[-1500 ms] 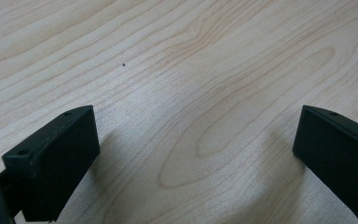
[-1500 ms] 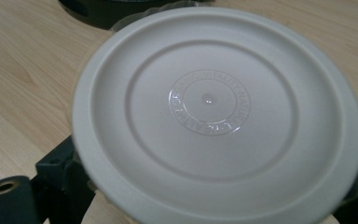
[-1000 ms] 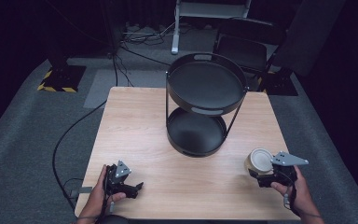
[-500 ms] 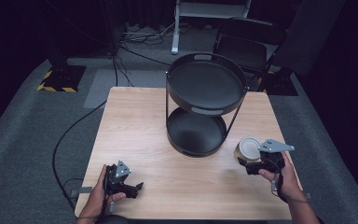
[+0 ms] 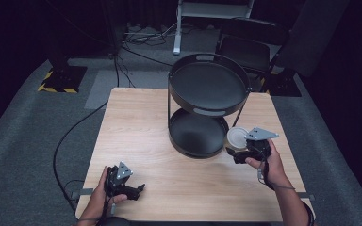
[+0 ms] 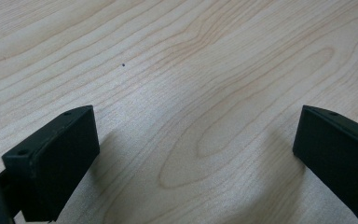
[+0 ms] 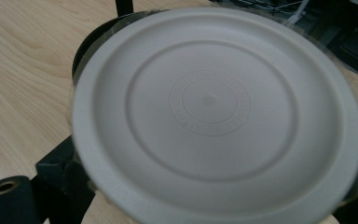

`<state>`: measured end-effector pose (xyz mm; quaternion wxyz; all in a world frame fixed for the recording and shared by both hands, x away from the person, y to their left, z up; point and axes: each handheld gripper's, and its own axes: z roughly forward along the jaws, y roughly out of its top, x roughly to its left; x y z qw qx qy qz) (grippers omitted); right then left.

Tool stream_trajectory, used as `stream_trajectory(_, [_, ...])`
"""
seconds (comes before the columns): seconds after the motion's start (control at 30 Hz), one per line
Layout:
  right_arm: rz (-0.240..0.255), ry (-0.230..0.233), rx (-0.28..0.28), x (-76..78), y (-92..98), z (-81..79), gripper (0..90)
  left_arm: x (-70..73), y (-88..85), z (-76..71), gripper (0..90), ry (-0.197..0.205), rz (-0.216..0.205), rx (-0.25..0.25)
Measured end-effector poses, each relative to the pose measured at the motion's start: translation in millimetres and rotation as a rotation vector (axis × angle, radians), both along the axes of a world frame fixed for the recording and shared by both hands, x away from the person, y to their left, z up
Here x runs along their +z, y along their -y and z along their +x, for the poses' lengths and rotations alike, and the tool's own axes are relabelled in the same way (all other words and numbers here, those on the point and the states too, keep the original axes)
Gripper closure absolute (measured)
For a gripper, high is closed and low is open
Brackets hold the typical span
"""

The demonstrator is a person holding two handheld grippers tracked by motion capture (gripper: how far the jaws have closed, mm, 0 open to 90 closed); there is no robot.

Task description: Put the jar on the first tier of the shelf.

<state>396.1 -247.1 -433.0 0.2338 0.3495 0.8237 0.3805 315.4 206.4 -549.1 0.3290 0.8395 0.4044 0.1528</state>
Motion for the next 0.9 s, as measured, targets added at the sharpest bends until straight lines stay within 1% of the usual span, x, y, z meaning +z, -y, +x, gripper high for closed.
stream_trajectory(0.3, [0.003, -0.011, 0.013, -2.3, -22.5, 16.3, 8.9, 0.0, -0.1, 0.0, 0.0, 0.000, 0.001, -0.001])
stream_trajectory(0.4, [0.014, -0.016, 0.013, -3.2, -28.0, 21.3, 8.9, 0.0, -0.1, 0.1, 0.0, 0.000, 0.000, -0.001])
stream_trajectory(0.5, [0.011, -0.016, 0.009, -3.9, -31.5, 24.2, 8.9, 0.0, -0.1, 0.1, 0.0, 0.000, 0.001, -0.001])
stream_trajectory(0.6, [0.006, -0.016, 0.010, -5.5, -39.9, 30.2, 8.9, 0.0, 0.0, 0.0, 0.0, 0.000, 0.000, 0.000])
stream_trajectory(0.9, [0.027, -0.021, -0.009, -8.0, -49.9, 42.4, 8.9, 0.0, 0.0, 0.0, 0.0, 0.000, 0.000, -0.001])
